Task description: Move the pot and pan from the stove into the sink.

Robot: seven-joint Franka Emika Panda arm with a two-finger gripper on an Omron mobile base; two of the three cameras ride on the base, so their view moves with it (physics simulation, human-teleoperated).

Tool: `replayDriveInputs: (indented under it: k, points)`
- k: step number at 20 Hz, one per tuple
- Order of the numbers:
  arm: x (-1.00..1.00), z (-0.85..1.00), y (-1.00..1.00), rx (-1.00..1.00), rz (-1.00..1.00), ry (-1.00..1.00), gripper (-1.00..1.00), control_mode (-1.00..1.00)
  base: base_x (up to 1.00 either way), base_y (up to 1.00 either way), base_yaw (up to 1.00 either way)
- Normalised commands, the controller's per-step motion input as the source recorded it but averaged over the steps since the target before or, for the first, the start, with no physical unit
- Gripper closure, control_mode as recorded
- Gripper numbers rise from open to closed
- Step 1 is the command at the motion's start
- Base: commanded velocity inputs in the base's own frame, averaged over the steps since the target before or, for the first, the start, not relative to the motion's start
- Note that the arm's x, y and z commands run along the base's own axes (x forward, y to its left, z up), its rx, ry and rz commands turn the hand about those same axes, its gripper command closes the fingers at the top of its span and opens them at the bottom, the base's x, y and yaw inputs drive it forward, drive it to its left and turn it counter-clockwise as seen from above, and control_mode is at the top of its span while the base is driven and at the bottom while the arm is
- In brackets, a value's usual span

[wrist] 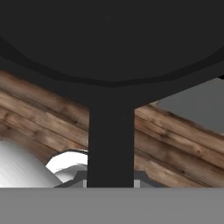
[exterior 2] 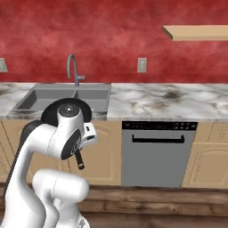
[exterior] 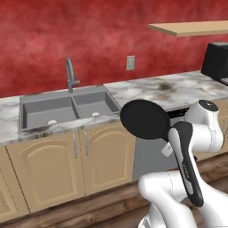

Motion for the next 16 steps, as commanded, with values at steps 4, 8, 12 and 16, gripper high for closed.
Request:
replayDriveInputs:
  k: [4,8,12,16]
  points:
    - [0.0,0.0,0.0,0.0,0.0,0.0,1.0,1.0,0.03,0.0,0.0]
    - [0.0,0.0,0.0,0.0,0.0,0.0,1.0,1.0,0.38,0.0,0.0]
    - [0.0,0.0,0.0,0.0,0.0,0.0,1.0,1.0,0.56,0.0,0.0]
    - [0.0,0.0,0.0,0.0,0.0,0.0,1.0,1.0,0.6,0.0,0.0]
